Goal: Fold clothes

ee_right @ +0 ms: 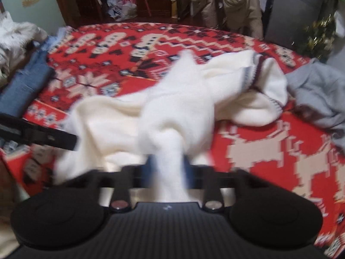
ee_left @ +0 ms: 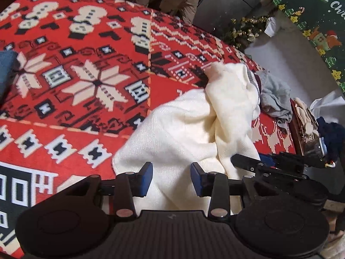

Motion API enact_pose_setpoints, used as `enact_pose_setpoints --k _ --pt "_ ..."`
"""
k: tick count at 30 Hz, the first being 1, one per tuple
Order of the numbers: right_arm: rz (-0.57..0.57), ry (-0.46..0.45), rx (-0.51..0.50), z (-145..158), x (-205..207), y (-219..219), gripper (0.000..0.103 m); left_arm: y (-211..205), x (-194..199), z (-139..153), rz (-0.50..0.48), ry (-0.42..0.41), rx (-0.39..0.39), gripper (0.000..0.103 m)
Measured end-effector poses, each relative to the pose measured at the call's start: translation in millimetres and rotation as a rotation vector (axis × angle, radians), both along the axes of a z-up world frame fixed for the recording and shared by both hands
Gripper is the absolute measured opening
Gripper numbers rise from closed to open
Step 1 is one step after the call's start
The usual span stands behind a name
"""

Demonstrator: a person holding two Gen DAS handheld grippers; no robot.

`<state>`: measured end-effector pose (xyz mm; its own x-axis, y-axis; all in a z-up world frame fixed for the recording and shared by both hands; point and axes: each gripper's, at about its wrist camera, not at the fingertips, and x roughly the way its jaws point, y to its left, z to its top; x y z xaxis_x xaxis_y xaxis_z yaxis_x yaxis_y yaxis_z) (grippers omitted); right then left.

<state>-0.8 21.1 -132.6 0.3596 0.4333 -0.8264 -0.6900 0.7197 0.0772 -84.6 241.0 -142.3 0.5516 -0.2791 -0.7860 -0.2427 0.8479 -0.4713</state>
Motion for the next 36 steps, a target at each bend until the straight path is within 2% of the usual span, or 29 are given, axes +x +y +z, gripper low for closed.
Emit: enact_pose_setpoints --k 4,8,12,16,20,22,23,25,28,31,33,36 --pt "0.027 -0.076 0.013 21.6 -22.1 16.3 0.017 7.0 -10.5 20.1 -0.005 -0.056 -0.002 0.038" --pt "0.037 -0.095 0.116 56.3 -32.0 33.1 0.015 19.6 -24.9 37.9 0.015 -0.093 -0.001 0.038" --pt "0.112 -0.116 0.171 83.3 -37.8 67.8 0.015 41.3 -40.2 54.5 0.054 -0.140 0.017 0.041" --pt "0.166 -0.110 0.139 78.8 -41.0 112.8 0.017 62.0 -45.1 53.5 0.077 -0.128 0.056 0.041" --pt "0.173 -0.080 0.098 66.5 -37.3 138.9 0.032 71.3 -42.5 38.6 0.081 -0.088 0.045 0.041" --pt "0.158 -0.077 0.116 71.0 -34.3 128.2 0.039 71.1 -39.1 33.4 0.079 -0.077 0.028 0.041" --pt "0.149 -0.078 0.125 74.0 -32.9 120.9 0.049 69.9 -37.4 32.2 0.076 -0.077 0.021 0.041" --pt "0.128 -0.086 0.141 80.0 -30.6 105.2 0.062 64.3 -33.3 33.4 0.068 -0.082 0.017 0.041" --pt "0.077 -0.119 0.144 85.7 -30.1 73.1 0.063 54.5 -27.1 37.3 0.061 -0.090 0.027 0.042" --pt "0.003 -0.130 0.144 83.8 -28.3 38.8 0.063 41.7 -18.0 38.0 0.086 -0.077 0.075 0.047" --pt "-0.056 -0.118 0.153 75.7 -25.8 17.0 0.063 36.2 -7.4 35.4 0.126 -0.047 0.101 0.047" --pt "-0.137 -0.069 0.205 59.4 -22.4 -10.6 0.063 31.8 4.8 33.3 0.177 -0.051 0.086 0.047"
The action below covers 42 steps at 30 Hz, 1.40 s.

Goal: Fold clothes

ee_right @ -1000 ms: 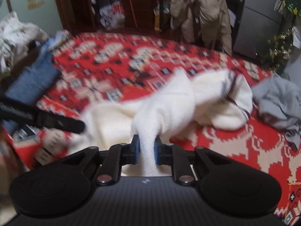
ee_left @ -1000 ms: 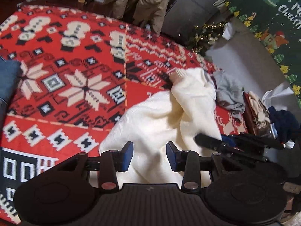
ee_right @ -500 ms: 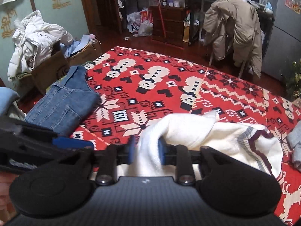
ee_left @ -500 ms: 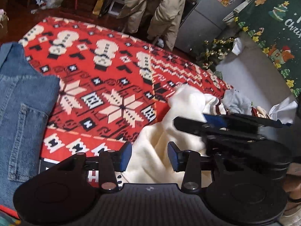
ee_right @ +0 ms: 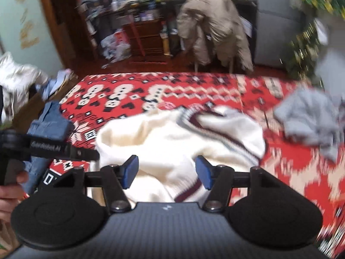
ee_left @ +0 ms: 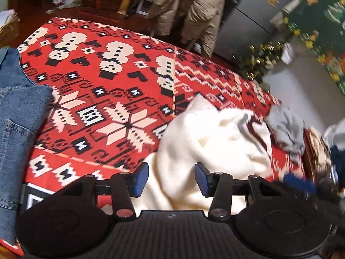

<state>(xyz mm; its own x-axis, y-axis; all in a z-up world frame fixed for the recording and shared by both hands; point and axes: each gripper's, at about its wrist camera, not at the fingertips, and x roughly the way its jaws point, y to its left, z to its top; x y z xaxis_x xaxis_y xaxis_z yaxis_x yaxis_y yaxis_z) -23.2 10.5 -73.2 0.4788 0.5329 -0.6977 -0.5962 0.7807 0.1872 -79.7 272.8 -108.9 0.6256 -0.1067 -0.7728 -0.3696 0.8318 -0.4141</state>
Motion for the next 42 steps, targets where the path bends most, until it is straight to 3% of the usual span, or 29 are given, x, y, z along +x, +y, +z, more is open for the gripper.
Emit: enact_pose_setpoints --k 3,6,9,12,14,16,19,23,29,32,35,37,42 --pt "-0.036 -0.011 0.029 -15.9 -4.7 -14.3 0.063 -7.8 12.6 -1.0 -0.004 -0.025 -0.012 0.047" --pt "-0.078 -0.028 0.045 -32.2 -9.0 -25.9 0.063 -15.9 25.4 -4.2 -0.015 -0.036 -0.007 0.059" --pt "-0.117 -0.027 0.063 -42.8 -6.9 -30.5 0.063 -18.5 32.8 -11.0 -0.019 -0.014 -0.022 0.058" --pt "-0.131 -0.045 0.088 -42.3 -3.2 -37.3 0.063 -16.5 34.9 -14.4 -0.019 -0.005 -0.015 0.052" --pt "-0.130 -0.058 0.100 -42.9 -2.2 -38.7 0.063 -10.4 33.9 -17.5 0.008 0.004 -0.036 0.040" --pt "-0.127 -0.067 0.100 -45.7 -2.3 -39.0 0.063 -4.6 34.2 -21.5 0.039 0.034 -0.035 0.020" --pt "-0.121 -0.065 0.088 -48.0 -1.5 -37.1 0.063 5.7 31.0 -21.6 0.064 0.063 -0.052 0.017" --pt "-0.133 -0.061 0.119 -47.4 3.4 -42.0 0.063 22.7 18.6 5.3 0.066 0.038 -0.072 0.015" --pt "-0.160 -0.029 0.142 -50.6 9.9 -47.8 0.063 52.5 -12.7 41.0 0.109 -0.016 0.015 0.014" --pt "-0.132 -0.008 0.078 -61.4 12.2 -33.8 0.063 79.4 -23.5 40.8 0.200 -0.006 0.038 0.014" --pt "-0.089 0.006 0.031 -71.7 15.3 -13.9 0.062 105.4 -26.0 32.0 0.269 0.041 0.002 0.014" --pt "-0.072 0.013 0.012 -78.2 18.8 0.9 0.062 113.2 -25.7 23.9 0.284 0.065 -0.021 0.014" --pt "-0.085 0.008 -0.019 -95.4 37.6 36.4 0.062 107.7 -16.0 12.5 0.265 0.106 0.028 0.014"
